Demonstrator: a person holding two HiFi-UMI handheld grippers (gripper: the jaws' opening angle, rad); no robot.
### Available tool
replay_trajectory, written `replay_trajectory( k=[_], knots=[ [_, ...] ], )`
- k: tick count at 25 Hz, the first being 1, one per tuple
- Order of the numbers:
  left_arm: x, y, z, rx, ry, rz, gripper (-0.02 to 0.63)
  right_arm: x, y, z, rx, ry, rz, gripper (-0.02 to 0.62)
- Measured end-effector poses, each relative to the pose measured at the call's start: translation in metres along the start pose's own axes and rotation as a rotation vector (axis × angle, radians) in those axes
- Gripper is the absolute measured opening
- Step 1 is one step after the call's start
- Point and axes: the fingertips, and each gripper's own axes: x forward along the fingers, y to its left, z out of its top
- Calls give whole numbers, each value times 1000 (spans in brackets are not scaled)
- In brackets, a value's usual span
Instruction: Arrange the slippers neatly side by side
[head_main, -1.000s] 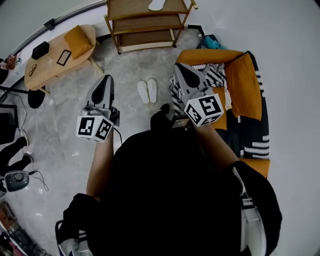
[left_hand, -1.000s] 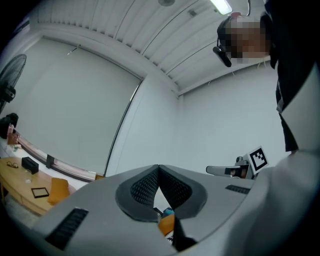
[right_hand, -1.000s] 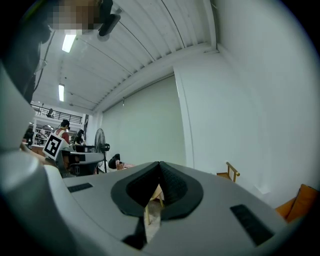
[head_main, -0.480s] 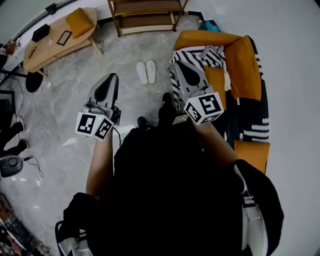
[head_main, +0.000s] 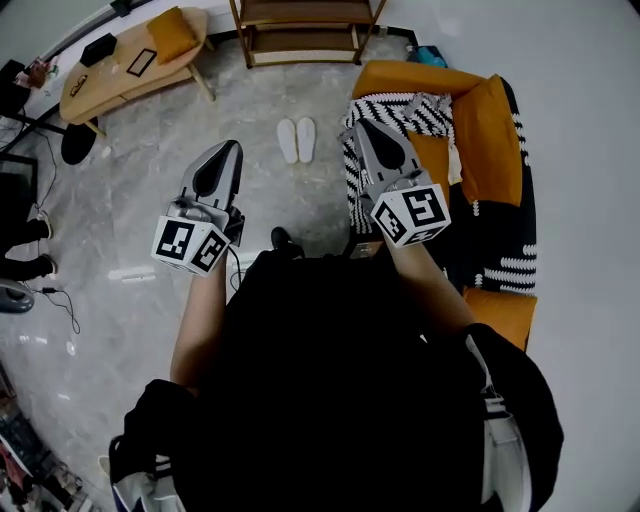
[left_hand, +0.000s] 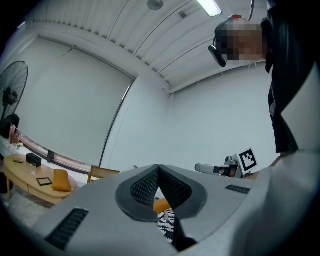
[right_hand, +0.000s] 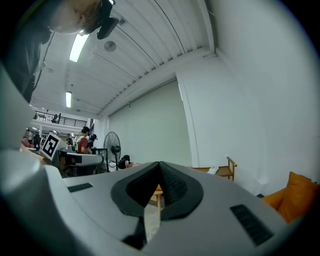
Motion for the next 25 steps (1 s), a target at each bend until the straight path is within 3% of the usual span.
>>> replay_trajectory(
  k=[4, 12, 18, 25],
  knots=[
    [0, -38, -6, -34, 5, 11, 15, -35, -12, 1, 7, -13, -1, 32],
    [-5, -95, -38, 11, 53, 85, 15, -108, -33, -33, 69, 31, -15, 32],
    [-25, -101, -43, 93, 66, 183, 15, -130, -29, -47, 94, 49, -14, 32],
    [-35, -80, -44, 94, 67, 193, 15, -129, -20, -37, 71, 37, -41, 32]
  ],
)
